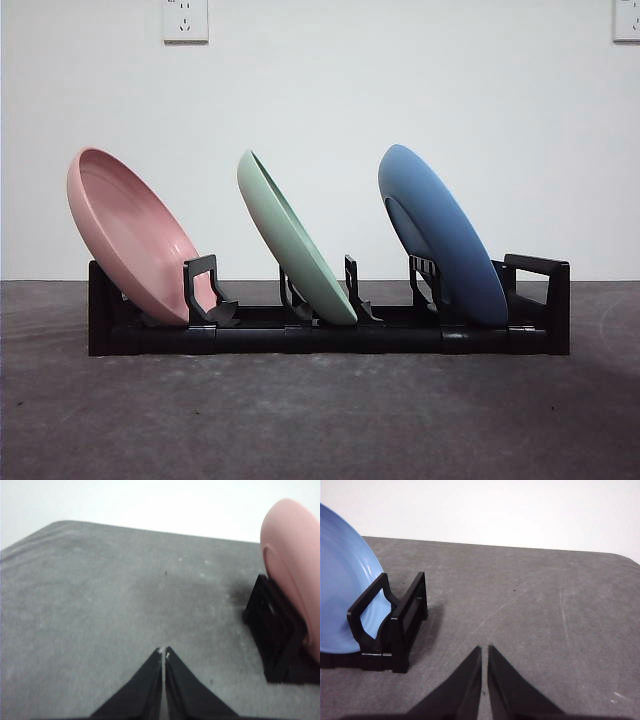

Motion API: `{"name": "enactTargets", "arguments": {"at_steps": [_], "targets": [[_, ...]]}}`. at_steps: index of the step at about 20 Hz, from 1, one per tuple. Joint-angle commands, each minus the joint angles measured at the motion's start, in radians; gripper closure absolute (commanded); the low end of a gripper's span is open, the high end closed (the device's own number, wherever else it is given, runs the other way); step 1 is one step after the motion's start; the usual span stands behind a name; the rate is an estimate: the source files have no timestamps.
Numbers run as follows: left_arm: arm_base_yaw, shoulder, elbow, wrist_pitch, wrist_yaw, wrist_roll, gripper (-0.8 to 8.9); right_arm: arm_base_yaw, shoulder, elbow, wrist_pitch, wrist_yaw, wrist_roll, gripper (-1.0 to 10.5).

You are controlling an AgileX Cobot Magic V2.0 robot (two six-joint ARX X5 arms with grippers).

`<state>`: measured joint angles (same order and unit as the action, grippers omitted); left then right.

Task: Place the plate

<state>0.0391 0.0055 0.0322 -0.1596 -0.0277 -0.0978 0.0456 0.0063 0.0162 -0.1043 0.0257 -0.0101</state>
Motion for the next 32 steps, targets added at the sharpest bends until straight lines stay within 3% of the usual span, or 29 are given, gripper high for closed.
{"name": "enactTargets", "arguments": {"at_steps": [1, 8, 11, 14, 19, 21, 27, 32], "targets": [[0.0, -0.002, -0.018, 0.067, -0.002, -0.054, 8.06, 0.001, -0.003, -0.003, 0.05, -0.003, 0.021, 9.3], [0.0, -0.002, -0.018, 0.222, 0.002, -0.298, 8.06, 0.001, -0.003, -0.003, 0.218, 0.002, 0.229, 9.3], [0.0, -0.002, -0.018, 0.29, 0.002, -0.298, 8.06, 0.001, -0.003, -0.003, 0.262, 0.0, 0.319, 9.3], [-0.001, 0.0, -0.018, 0.319, 0.006, -0.301, 8.06, 0.001, -0.003, -0.003, 0.269, -0.014, 0.325, 9.3], [-0.002, 0.0, -0.01, 0.334, 0.083, -0.312, 8.06, 0.001, -0.003, 0.0, 0.29, -0.11, 0.333, 9.3], [-0.002, 0.002, 0.012, 0.29, 0.114, -0.333, 8.06, 0.001, -0.002, 0.015, 0.249, -0.136, 0.363, 9.3], [-0.002, 0.071, 0.194, -0.044, 0.197, -0.356, 8.03, 0.001, 0.058, 0.168, -0.066, -0.174, 0.417, 9.3], [-0.002, 0.2, 0.376, -0.309, 0.264, -0.284, 8.02, 0.001, 0.181, 0.327, -0.267, -0.236, 0.389, 9.3]]}}
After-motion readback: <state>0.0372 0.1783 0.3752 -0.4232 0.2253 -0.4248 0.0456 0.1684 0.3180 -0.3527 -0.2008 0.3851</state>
